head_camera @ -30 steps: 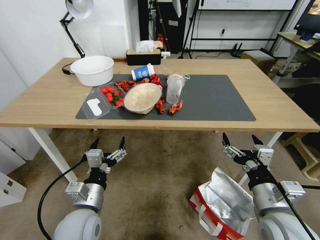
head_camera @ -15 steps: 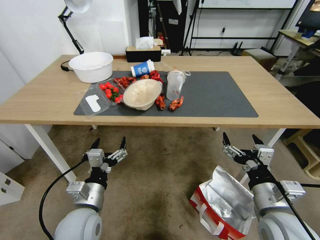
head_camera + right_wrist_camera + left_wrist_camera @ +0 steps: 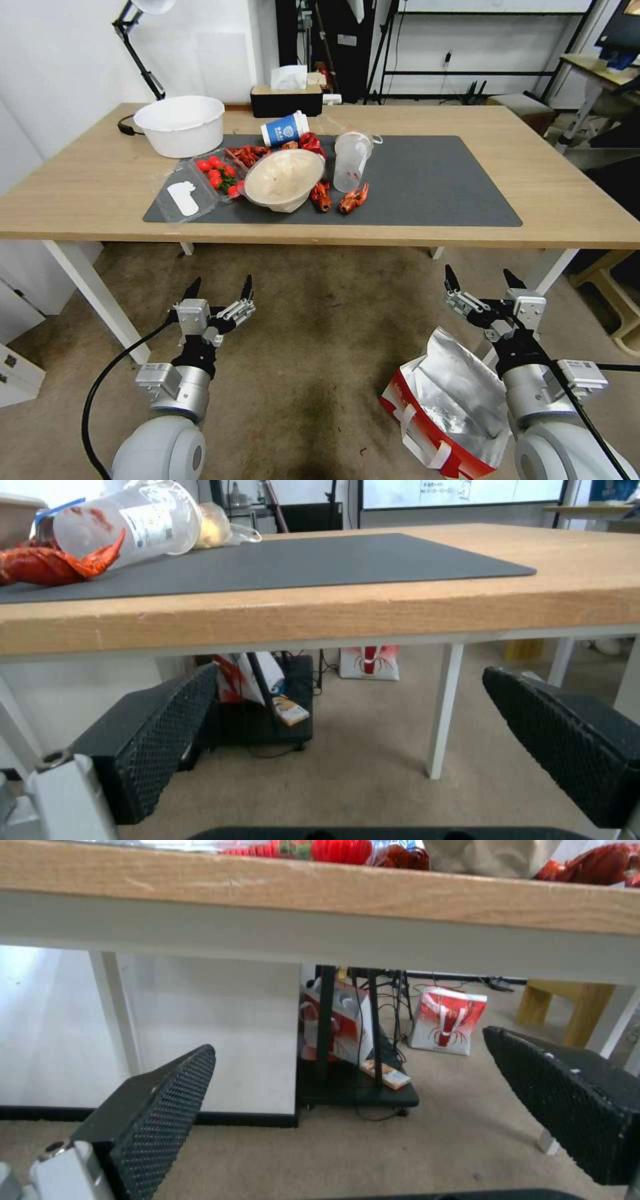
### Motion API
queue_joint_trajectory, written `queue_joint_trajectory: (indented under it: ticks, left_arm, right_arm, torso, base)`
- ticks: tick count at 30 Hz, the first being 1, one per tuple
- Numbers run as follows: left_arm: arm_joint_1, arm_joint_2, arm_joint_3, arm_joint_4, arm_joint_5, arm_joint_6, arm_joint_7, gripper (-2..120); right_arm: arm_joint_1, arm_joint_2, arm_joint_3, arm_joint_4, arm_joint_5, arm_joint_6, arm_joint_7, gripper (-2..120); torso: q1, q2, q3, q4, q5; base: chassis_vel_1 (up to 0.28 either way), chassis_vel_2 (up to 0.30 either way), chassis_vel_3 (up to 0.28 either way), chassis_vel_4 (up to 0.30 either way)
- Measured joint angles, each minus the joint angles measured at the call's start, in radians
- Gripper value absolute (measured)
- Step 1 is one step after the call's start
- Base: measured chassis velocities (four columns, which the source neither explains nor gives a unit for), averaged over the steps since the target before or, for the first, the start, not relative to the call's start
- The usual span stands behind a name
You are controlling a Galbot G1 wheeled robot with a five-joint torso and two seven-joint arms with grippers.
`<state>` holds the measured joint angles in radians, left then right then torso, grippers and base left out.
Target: Pick up the food delivery bag from the floor and place it on the table.
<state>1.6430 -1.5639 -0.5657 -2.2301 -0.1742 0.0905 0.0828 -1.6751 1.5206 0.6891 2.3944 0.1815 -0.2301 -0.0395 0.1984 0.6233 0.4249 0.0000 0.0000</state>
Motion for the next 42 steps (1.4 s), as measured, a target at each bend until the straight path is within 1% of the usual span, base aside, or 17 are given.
queue_joint_trajectory:
  ticks: [1, 8, 21, 28, 32, 35, 42]
  left_arm:
    - [0.0, 0.0, 0.0, 0.0, 0.0, 0.0, 0.0, 100]
    - [-0.004, 0.004, -0.002, 0.007, 0.0, -0.006, 0.001, 100]
    - [-0.008, 0.013, -0.005, 0.014, 0.0, -0.016, 0.004, 100]
    - [-0.012, 0.015, -0.006, 0.019, -0.002, -0.019, 0.007, 100]
    - [-0.013, 0.015, -0.006, 0.021, -0.003, -0.019, 0.008, 100]
    - [-0.013, 0.015, -0.006, 0.021, -0.003, -0.019, 0.008, 100]
    - [-0.013, 0.015, -0.006, 0.026, -0.003, -0.022, 0.01, 100]
  right_arm:
    - [0.0, 0.0, 0.0, 0.0, 0.0, 0.0, 0.0, 100]
    - [0.005, -0.002, -0.002, -0.005, 0.004, 0.001, 0.0, 100]
    - [0.007, -0.004, -0.002, -0.007, 0.007, 0.006, 0.0, 100]
    - [0.01, -0.004, -0.003, -0.01, 0.007, 0.009, -0.001, 100]
    - [0.011, -0.004, -0.003, -0.011, 0.007, 0.009, -0.001, 100]
    - [0.012, -0.003, -0.003, -0.011, 0.007, 0.009, -0.001, 100]
    - [0.015, -0.001, -0.006, -0.015, 0.008, 0.009, -0.002, 100]
  torso:
    - [0.0, 0.0, 0.0, 0.0, 0.0]
    - [-0.015, -0.038, -0.023, 0.0, 0.0]
    - [-0.022, -0.057, -0.035, 0.0, -0.0001]
    - [-0.034, -0.089, -0.055, 0.0, 0.0]
    - [-0.039, -0.103, -0.063, 0.0, 0.0]
    - [-0.04, -0.105, -0.065, 0.0, 0.0]
    - [-0.055, -0.144, -0.09, 0.0, 0.0]
  base:
    - [0.0, 0.0, 0.0, 0.0]
    - [0.0, 0.0, 0.0, 0.0]
    - [0.0, 0.0, 0.0, 0.0]
    - [0.0, 0.0, 0.0, 0.0]
    - [0.0, 0.0, 0.0, 0.0]
    - [0.0, 0.0, 0.0, 0.0]
    - [0.0, 0.0, 0.0, 0.0]
